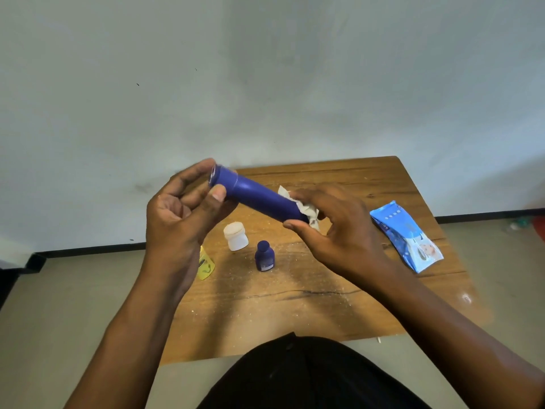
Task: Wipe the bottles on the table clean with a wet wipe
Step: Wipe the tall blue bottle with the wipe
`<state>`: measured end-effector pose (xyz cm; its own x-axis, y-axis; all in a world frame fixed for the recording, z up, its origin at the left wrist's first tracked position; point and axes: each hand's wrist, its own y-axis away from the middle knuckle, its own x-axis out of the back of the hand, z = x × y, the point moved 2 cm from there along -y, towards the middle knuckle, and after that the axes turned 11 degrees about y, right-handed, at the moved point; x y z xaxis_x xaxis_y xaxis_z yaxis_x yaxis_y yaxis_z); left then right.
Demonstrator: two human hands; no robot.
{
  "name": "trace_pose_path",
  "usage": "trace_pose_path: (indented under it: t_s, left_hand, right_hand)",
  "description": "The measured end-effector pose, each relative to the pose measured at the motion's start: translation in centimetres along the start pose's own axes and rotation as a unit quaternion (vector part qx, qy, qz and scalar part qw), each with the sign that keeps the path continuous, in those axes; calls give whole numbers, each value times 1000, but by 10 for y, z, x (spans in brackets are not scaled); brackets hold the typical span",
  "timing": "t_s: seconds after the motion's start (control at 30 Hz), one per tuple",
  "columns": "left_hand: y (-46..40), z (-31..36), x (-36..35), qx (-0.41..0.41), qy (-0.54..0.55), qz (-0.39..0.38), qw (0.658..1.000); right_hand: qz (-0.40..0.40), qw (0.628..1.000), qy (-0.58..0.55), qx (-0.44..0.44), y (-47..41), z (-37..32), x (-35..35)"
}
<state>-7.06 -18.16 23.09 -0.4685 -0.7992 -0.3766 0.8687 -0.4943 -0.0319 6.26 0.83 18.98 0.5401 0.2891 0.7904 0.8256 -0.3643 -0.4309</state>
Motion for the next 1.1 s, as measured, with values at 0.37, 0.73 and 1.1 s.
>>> trace_pose_path:
  t_s: [0.37, 0.73, 1.1]
  left_hand:
    - [10, -28, -50, 70, 126, 84, 986]
    - [0, -18, -29, 142, 196, 41, 969]
    - [9, -34, -41, 167, 45, -68, 983]
  right_hand:
    - [75, 993, 30, 87, -5, -58, -11]
    - [25, 987, -3, 160, 11, -68, -13]
    - [155, 984, -38, 84, -50, -62, 10]
